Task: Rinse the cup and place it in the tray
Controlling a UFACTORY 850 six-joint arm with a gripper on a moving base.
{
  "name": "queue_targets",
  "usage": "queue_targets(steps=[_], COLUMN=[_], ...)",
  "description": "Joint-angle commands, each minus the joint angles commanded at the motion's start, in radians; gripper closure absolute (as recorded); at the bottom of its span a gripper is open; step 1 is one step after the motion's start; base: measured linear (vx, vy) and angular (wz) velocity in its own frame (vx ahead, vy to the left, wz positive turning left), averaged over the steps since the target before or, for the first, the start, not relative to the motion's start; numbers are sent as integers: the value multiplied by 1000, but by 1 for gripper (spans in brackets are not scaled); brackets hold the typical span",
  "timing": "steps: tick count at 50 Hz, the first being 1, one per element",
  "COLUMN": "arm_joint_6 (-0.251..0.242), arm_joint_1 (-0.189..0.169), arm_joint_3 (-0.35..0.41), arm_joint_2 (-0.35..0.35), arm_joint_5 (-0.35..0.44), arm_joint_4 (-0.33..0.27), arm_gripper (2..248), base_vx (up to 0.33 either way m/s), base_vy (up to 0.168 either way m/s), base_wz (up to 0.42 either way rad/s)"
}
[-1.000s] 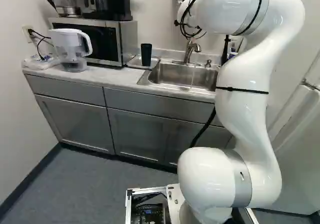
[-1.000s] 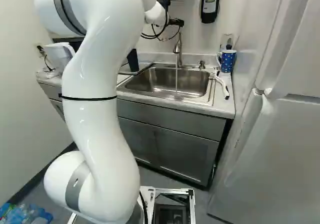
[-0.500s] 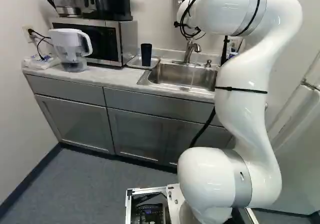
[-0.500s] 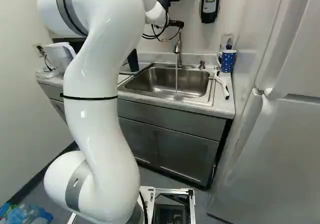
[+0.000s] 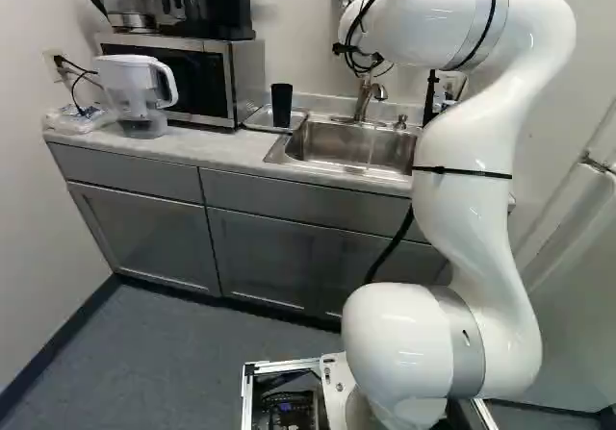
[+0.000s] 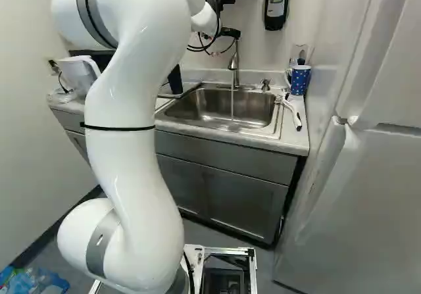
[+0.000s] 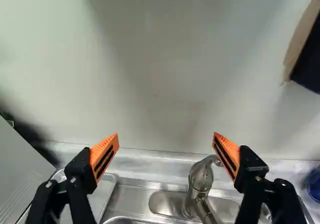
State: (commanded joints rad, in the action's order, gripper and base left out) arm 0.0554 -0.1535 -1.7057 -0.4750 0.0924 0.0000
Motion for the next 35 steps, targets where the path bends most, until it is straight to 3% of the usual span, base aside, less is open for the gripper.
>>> queue_targets(steps=[35], arm_joint_6=[0], arm_joint_1=[0], arm_joint_3=[0], arm_joint_2=[0], arm_joint_5=[-27], arm_joint_4=[0], arm_gripper=[3], base_vx=[0], base_vy=[0], base_wz=[0])
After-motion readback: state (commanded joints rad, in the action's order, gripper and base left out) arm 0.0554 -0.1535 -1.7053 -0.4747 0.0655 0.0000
